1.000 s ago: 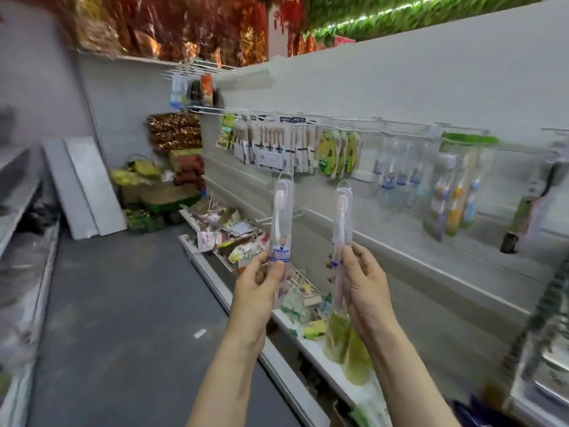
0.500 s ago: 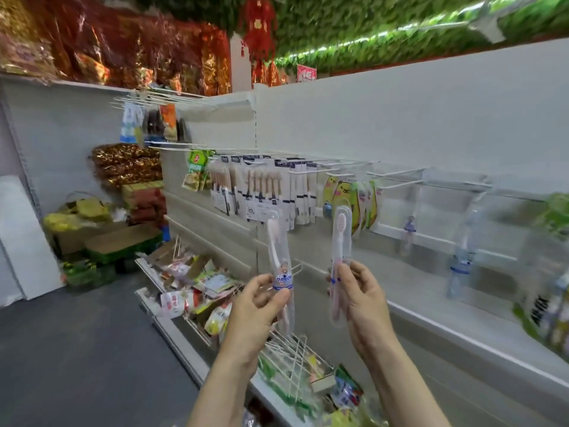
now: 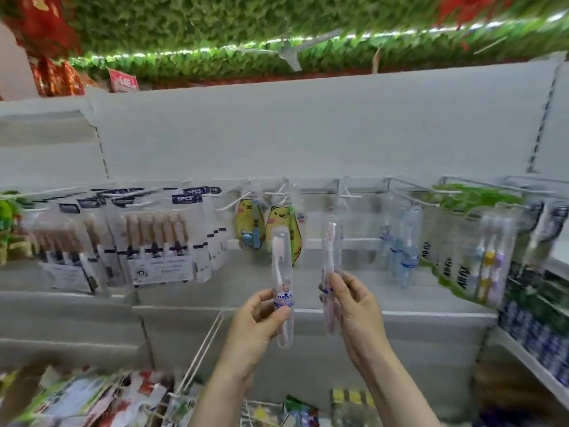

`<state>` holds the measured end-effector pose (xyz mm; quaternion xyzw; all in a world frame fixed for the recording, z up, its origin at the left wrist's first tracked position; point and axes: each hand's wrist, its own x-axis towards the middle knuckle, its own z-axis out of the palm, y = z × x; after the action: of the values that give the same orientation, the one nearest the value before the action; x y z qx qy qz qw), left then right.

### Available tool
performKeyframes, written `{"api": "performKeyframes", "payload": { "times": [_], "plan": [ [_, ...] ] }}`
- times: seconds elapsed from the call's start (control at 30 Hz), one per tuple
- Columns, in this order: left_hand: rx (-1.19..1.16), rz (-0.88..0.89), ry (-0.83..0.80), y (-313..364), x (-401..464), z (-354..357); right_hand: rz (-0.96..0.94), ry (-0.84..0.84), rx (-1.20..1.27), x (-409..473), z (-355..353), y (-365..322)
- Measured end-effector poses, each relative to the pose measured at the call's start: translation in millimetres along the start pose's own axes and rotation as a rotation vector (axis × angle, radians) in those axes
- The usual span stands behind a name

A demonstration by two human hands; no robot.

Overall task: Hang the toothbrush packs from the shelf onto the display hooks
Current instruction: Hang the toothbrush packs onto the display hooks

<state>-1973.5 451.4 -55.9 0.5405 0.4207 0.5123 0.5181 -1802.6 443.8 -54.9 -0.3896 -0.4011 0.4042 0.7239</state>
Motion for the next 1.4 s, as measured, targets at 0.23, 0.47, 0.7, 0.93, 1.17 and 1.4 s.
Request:
{"api": "performKeyframes", "payload": {
  "times": [0.23, 0.47, 0.7, 0.93, 1.17, 1.4],
  "plan": [
    [-0.041, -0.055, -0.153, -13.2, 20.8, 1.5, -0.108, 0.172, 0.007, -9.9, 0.0, -1.2],
    [-0.067, -0.066, -0.227, -16.1, 39.2, 7.1, -0.146, 0.2, -0.038, 6.0, -3.3, -1.9],
    [-0.102, -0.036, -0.173, -17.3, 56.9, 19.8, -0.1, 0.169, -0.073, 34.4, -17.1, 12.9],
    [-0.107, -0.031, -0.114, -12.7, 68.4, 35.6, -0.048, 0.122, -0.196, 103.4, -32.2, 28.3],
    [-0.071, -0.033, -0.07, -12.7, 71.5, 46.4, -0.018, 0.082, -0.277, 151.0, -41.0, 30.6],
    [-0.038, 0.046, -0.123, -12.7, 61.7, 50.6, -0.14, 0.202, -0.347, 124.1, -41.8, 5.0]
  ]
}}
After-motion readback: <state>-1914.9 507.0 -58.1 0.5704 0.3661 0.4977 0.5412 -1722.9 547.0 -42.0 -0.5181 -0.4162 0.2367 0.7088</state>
